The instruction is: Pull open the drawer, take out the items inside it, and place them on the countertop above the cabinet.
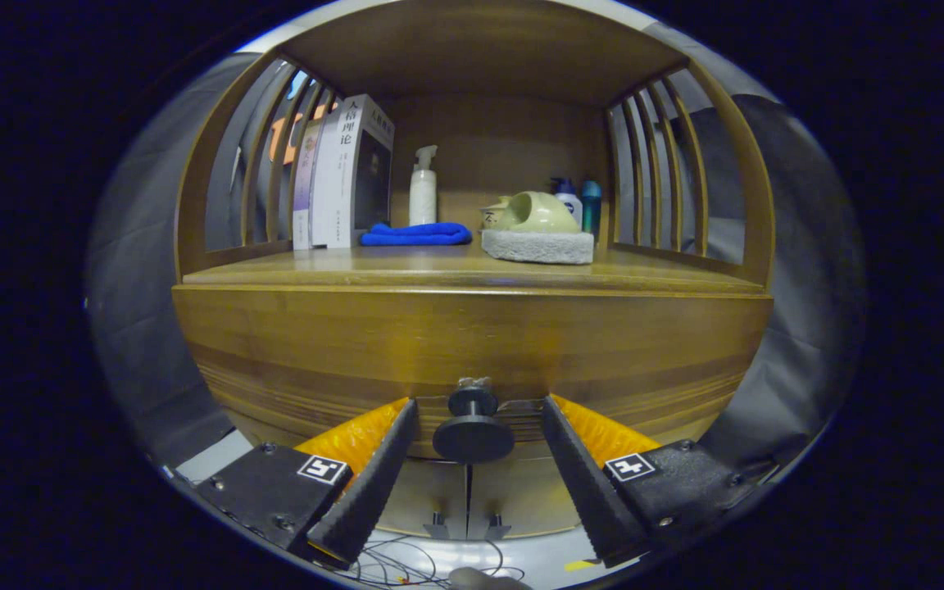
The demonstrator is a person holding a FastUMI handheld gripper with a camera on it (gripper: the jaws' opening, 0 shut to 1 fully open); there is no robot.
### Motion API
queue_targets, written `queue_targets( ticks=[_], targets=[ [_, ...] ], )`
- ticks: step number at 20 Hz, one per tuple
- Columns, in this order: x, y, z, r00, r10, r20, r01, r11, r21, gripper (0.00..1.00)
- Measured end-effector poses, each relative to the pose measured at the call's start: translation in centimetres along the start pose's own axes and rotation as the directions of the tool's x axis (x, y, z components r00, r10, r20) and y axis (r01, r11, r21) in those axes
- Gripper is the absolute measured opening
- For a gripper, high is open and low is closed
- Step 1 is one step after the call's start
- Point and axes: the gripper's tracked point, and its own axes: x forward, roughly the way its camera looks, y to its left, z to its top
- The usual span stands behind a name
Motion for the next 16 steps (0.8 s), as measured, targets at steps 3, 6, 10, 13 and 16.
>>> queue_targets(
  ticks=[3,6,10,13,16],
  targets=[
    [-2.2,-0.3,0.1,0.999,0.037,-0.025,-0.037,0.999,0.004,1.00],
    [-6.7,-1.2,0.7,0.998,0.063,0.006,-0.063,0.998,-0.001,1.00],
    [-14.0,-3.4,1.3,0.995,0.070,0.069,-0.071,0.997,0.009,1.00],
    [-19.4,-5.8,1.5,0.991,0.057,0.125,-0.058,0.998,0.003,1.00],
    [-23.8,-8.0,1.5,0.985,0.027,0.169,-0.029,1.000,0.011,1.00]
  ],
)
